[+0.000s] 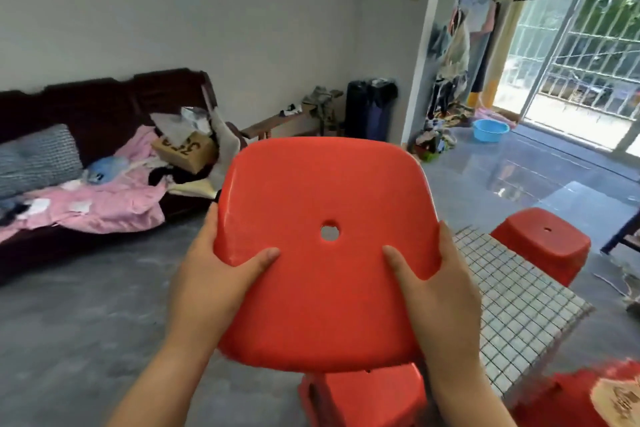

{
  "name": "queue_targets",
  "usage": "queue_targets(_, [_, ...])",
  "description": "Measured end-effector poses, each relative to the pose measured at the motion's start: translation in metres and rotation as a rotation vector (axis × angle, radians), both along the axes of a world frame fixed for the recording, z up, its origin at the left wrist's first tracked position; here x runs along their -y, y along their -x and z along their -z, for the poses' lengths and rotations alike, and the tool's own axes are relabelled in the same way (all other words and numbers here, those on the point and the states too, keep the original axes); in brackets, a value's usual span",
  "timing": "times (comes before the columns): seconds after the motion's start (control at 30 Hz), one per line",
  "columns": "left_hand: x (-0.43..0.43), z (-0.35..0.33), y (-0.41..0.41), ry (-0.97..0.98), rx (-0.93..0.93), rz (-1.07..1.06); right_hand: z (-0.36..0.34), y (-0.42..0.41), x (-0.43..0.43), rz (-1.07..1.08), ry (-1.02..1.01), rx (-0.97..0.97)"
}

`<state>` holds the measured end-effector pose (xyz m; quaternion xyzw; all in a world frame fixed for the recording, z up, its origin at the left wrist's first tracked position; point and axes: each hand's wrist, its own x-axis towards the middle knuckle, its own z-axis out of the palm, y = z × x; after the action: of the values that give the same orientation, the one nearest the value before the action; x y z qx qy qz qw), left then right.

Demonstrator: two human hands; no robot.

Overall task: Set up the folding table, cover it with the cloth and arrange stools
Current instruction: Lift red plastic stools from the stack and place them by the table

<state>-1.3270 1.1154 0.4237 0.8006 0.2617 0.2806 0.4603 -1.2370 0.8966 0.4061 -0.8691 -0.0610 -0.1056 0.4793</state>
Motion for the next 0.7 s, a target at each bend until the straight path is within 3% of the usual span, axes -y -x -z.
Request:
queue_targets(0.4, [-0.114, 0.056, -0.013, 0.014, -0.252, -0.258, 0.045, -0.057, -0.130, -0.224, 0.099, -0.123])
queue_targets(0.7, [-0.294, 0.083, -0.076, 0.091, -0.337, -0.205, 0.069, -0.111, -0.304, -0.164, 0.108, -0.142])
